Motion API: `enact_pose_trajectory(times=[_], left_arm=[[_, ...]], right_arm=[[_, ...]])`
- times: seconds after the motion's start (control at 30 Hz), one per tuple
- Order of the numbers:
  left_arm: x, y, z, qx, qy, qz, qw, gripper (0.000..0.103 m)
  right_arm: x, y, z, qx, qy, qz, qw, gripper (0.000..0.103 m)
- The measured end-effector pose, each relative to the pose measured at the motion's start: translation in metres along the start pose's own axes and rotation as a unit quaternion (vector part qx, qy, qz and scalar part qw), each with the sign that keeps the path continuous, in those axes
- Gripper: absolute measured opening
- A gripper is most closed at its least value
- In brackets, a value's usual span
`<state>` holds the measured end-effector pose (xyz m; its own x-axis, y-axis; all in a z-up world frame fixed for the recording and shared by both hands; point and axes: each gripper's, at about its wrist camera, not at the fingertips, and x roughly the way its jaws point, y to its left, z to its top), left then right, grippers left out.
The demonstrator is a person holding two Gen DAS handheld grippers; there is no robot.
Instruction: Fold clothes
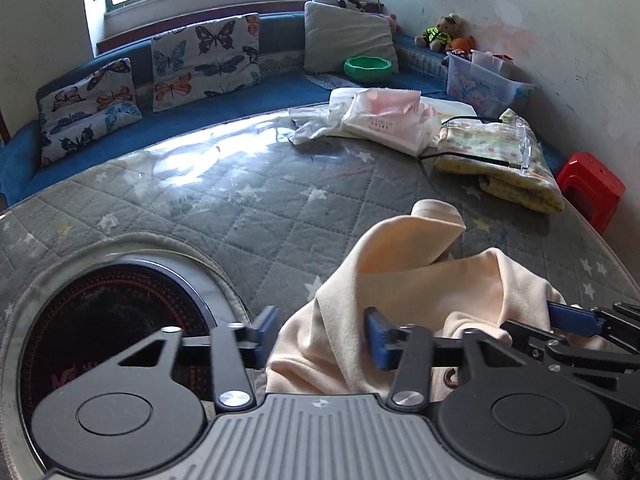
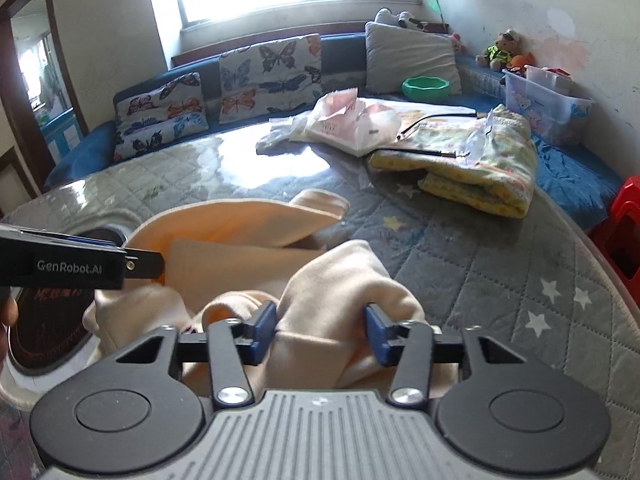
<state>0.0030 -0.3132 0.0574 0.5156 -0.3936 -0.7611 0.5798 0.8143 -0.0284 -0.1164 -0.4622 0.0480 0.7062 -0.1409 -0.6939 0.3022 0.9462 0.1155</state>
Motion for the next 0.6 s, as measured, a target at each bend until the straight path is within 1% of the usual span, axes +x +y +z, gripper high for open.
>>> enact_pose_trajectory(times=[0.03,0.07,0.17,0.23,0.3,0.33,0.47,0.6], left_arm=[[0.0,0.001,-0.002,-0.001,0.002,-0.005,1.0,0.028],[-0.001,0.003,-0.003,-0.003,0.003,-0.01,0.9999,0.02],[-0.007,0.006,-0.006,-0.004,-0.004,-0.024,0.9997,0.01],[-0.015,0.007,-0.008,-0.002,-0.014,-0.027,0.9995,0.008],[-0.025,0.009,-0.009,-0.003,-0.026,-0.034,0.9991,0.006],[-0.03,0.009,-0.01,-0.002,-0.031,-0.036,0.9989,0.005],[-0.053,0.013,-0.017,0.004,-0.052,-0.039,0.9979,0.004],[-0.067,0.019,-0.025,0.008,-0.06,-0.039,0.9974,0.004]], right_arm=[[0.0,-0.001,-0.001,0.002,0.0,0.002,1.0,0.038],[-0.001,-0.003,-0.003,0.004,-0.001,0.004,1.0,0.033],[-0.006,-0.006,-0.007,0.009,-0.007,0.008,1.0,0.022],[-0.012,-0.007,-0.009,0.01,-0.013,0.007,1.0,0.016],[-0.019,-0.008,-0.011,0.01,-0.021,0.008,1.0,0.014],[-0.025,-0.009,-0.013,0.009,-0.027,0.01,1.0,0.01],[-0.045,-0.009,-0.021,0.005,-0.044,0.017,0.999,0.009],[-0.064,-0.009,-0.032,-0.002,-0.052,0.025,0.998,0.009]])
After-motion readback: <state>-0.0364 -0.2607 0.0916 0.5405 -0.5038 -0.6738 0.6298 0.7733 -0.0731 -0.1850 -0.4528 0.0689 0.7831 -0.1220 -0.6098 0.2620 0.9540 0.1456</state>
